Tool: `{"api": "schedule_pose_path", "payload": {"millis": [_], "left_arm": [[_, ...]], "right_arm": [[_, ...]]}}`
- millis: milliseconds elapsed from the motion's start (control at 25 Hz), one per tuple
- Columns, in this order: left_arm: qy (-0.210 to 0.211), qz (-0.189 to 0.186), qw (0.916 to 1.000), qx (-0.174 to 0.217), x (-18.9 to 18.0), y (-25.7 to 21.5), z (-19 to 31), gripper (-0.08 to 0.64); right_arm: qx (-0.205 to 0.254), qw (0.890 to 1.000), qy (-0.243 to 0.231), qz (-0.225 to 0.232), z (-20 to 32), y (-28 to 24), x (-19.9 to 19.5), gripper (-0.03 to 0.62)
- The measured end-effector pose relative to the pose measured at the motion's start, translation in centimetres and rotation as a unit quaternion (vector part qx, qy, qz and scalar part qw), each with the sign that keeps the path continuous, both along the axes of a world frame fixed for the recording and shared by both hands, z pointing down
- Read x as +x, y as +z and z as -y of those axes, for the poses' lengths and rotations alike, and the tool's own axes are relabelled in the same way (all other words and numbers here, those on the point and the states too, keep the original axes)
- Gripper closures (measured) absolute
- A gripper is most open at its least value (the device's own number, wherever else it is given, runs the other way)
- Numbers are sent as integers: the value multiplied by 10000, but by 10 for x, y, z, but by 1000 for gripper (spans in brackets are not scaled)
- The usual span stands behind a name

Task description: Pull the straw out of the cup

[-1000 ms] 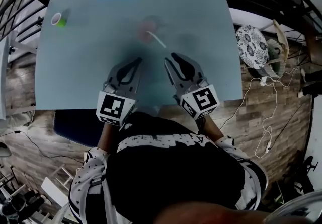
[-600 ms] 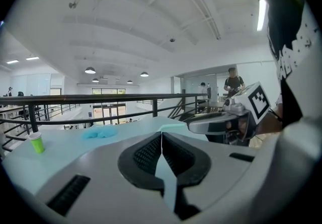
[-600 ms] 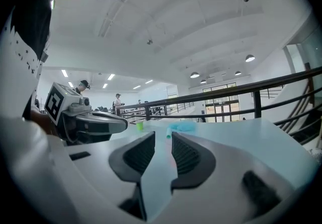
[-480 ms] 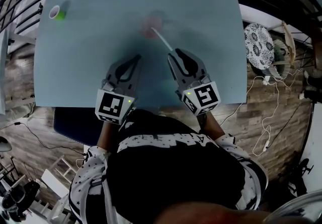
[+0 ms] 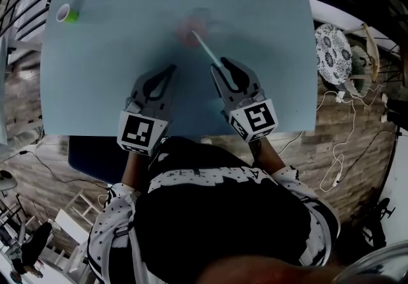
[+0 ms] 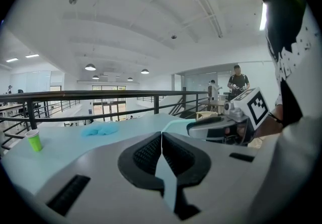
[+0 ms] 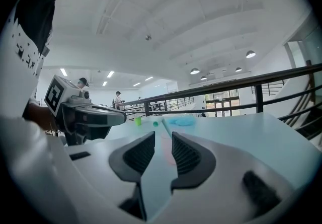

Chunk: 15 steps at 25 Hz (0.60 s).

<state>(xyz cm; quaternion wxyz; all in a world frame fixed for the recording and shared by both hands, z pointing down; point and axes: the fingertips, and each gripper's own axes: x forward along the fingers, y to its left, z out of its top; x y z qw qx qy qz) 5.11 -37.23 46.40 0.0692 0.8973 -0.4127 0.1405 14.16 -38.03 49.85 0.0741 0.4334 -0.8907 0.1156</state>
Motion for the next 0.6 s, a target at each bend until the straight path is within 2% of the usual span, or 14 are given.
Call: {"api": "schedule_pose_path", "payload": {"millis": [280,600], "left_arm": [[-68,-2,10000,-41,2,6,8,546],[-272,-3,9996,-95,-11,7,19,546]], "right_arm": [[19,9999,-92,-81,12,10,-2,500],[43,9997,-173,-173,26,18,-11,500]]}}
